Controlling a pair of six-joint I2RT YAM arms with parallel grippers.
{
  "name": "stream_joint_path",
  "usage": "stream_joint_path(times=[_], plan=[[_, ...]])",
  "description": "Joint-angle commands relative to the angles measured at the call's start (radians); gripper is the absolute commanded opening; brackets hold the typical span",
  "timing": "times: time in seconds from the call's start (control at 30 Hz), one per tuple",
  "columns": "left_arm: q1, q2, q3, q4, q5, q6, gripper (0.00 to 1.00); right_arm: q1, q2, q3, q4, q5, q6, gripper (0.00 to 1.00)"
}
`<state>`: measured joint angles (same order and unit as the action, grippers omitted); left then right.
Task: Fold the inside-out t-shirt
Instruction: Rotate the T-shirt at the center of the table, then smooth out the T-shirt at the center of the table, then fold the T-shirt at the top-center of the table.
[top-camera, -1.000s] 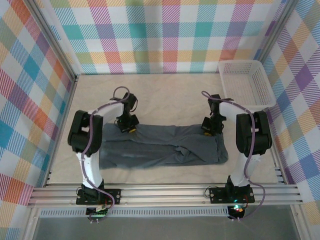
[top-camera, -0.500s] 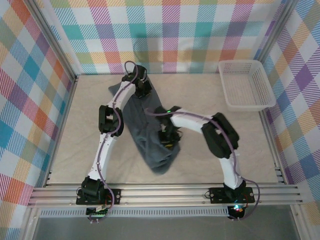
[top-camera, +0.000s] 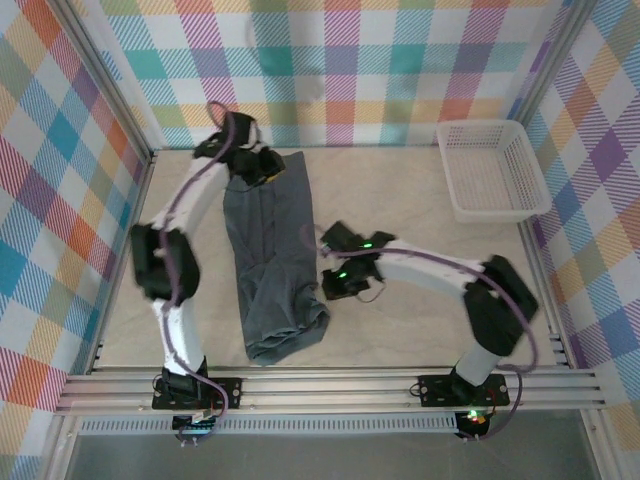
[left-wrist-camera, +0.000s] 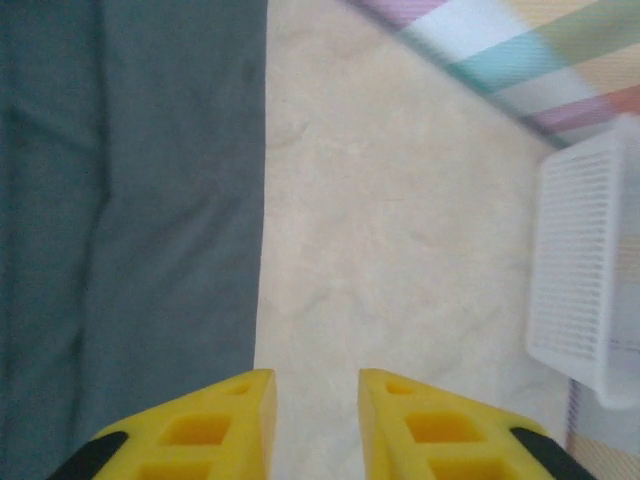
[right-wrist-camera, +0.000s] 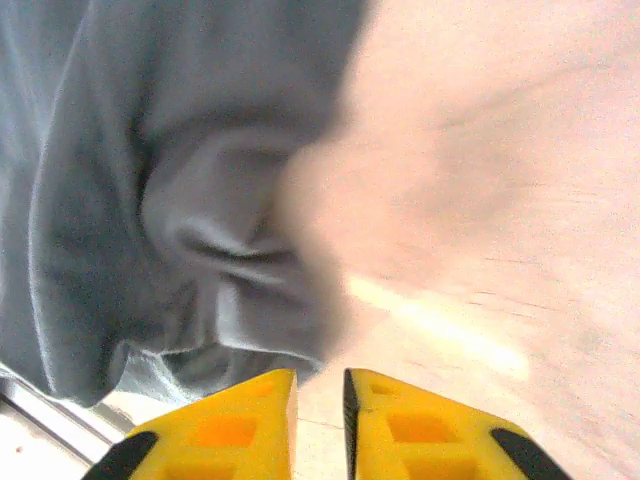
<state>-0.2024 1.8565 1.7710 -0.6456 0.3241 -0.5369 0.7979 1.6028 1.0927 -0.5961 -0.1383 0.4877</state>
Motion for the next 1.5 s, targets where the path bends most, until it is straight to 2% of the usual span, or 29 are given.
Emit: stream_joint_path(times=[0.0, 0.1, 0.17, 0.23, 0.27, 0.33, 0.37, 0.4, 0.6, 0.7, 0.73, 0.77, 0.8, 0.83, 0.97, 1.0, 1.07, 1.13, 1.2, 1.33, 1.47], plan=[[0.042, -0.207, -0.245, 0.049, -0.029, 0.026, 0.31, -0.042, 0.047, -0.074, 0.131, -0.121, -0.012, 0.26], [0.042, -0.357, -0.46, 0.041, -0.049, 0.025, 0.33, -0.009, 0.146, -0.018, 0.078, -0.256, -0.108, 0.38], [0.043, -0.435, -0.571, 0.021, -0.054, 0.018, 0.35, 0.024, 0.2, 0.011, 0.05, -0.267, -0.132, 0.51], [0.042, -0.498, -0.66, 0.005, -0.064, 0.01, 0.37, 0.032, 0.244, 0.02, 0.049, -0.267, -0.126, 0.53], [0.043, -0.531, -0.706, 0.006, -0.067, -0.001, 0.38, 0.031, 0.261, 0.023, 0.047, -0.259, -0.119, 0.46], [0.042, -0.585, -0.774, 0.012, -0.066, -0.025, 0.4, 0.031, 0.265, 0.022, 0.035, -0.233, -0.096, 0.18], [0.043, -0.608, -0.797, 0.01, -0.062, -0.037, 0.41, 0.031, 0.248, 0.006, 0.039, -0.234, -0.082, 0.07], [0.042, -0.623, -0.812, 0.006, -0.061, -0.042, 0.41, 0.032, 0.228, -0.017, 0.046, -0.239, -0.067, 0.03], [0.043, -0.655, -0.868, -0.034, -0.066, -0.041, 0.44, 0.049, 0.105, -0.22, 0.121, -0.339, 0.006, 0.01], [0.042, -0.668, -0.897, -0.056, -0.089, -0.05, 0.5, 0.078, 0.083, -0.276, 0.139, -0.349, 0.039, 0.0], [0.043, -0.679, -0.908, -0.061, -0.094, -0.057, 0.53, 0.085, 0.065, -0.285, 0.134, -0.343, 0.047, 0.02], [0.043, -0.69, -0.919, -0.064, -0.095, -0.067, 0.56, 0.084, 0.039, -0.291, 0.132, -0.335, 0.051, 0.09], [0.042, -0.699, -0.931, -0.066, -0.094, -0.077, 0.58, 0.084, 0.013, -0.292, 0.128, -0.328, 0.052, 0.23], [0.043, -0.709, -0.947, -0.065, -0.088, -0.087, 0.6, 0.085, -0.015, -0.286, 0.124, -0.313, 0.055, 0.32], [0.043, -0.775, -1.036, -0.07, -0.086, -0.156, 0.64, 0.056, -0.088, -0.239, 0.162, -0.277, 0.084, 0.35], [0.043, -0.795, -1.056, -0.076, -0.093, -0.172, 0.64, 0.046, -0.092, -0.227, 0.168, -0.272, 0.088, 0.38], [0.043, -0.84, -1.107, -0.073, -0.1, -0.2, 0.66, 0.013, -0.089, -0.219, 0.213, -0.265, 0.089, 0.5], [0.044, -0.865, -1.156, -0.042, -0.073, -0.228, 0.67, -0.023, -0.058, -0.207, 0.263, -0.266, 0.08, 0.57], [0.042, -0.872, -1.198, -0.01, -0.041, -0.25, 0.67, -0.038, 0.006, -0.167, 0.291, -0.279, 0.049, 0.59], [0.043, -0.89, -1.226, -0.022, -0.031, -0.245, 0.67, -0.042, 0.184, -0.038, 0.237, -0.355, -0.005, 0.58], [0.03, -0.872, -1.23, -0.058, -0.02, -0.218, 0.7, -0.043, 0.265, 0.008, 0.23, -0.429, -0.018, 0.53]])
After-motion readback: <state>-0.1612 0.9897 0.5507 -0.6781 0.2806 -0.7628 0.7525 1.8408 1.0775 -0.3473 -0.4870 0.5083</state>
